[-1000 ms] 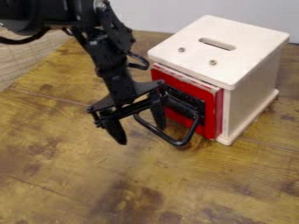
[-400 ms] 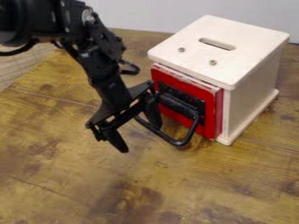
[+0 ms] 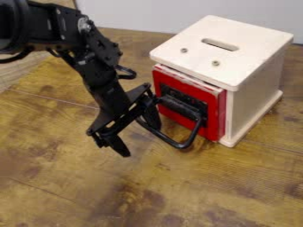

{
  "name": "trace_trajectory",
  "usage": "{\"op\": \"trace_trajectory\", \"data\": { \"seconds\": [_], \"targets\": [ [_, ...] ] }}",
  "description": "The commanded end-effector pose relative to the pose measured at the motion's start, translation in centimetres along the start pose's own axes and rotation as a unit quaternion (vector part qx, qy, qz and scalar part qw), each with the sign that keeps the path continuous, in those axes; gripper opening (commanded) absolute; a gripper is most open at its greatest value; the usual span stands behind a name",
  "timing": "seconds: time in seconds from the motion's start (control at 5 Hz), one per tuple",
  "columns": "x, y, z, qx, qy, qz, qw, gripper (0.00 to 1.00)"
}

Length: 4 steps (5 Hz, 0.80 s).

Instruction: Open the drawer

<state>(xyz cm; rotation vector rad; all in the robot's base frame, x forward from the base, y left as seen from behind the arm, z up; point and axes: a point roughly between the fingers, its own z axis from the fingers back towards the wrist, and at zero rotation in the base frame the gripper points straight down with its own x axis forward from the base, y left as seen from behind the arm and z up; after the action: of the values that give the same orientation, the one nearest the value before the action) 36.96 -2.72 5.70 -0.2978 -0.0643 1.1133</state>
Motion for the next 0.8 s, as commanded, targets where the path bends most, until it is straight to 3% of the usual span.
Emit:
{"op": "trace_trajectory", "data": {
  "seconds": [0.0, 0.2, 0.6],
  "targets": [
    [1.3, 0.1, 1.0, -0.023, -0.01, 0.02, 0.9995, 1.0],
    [1.6, 0.4, 0.4, -0.023, -0.012, 0.026, 0.9993, 1.0],
    [0.6, 0.6, -0.7, -0.021, -0.027, 0.06, 0.9976, 1.0]
  ]
}}
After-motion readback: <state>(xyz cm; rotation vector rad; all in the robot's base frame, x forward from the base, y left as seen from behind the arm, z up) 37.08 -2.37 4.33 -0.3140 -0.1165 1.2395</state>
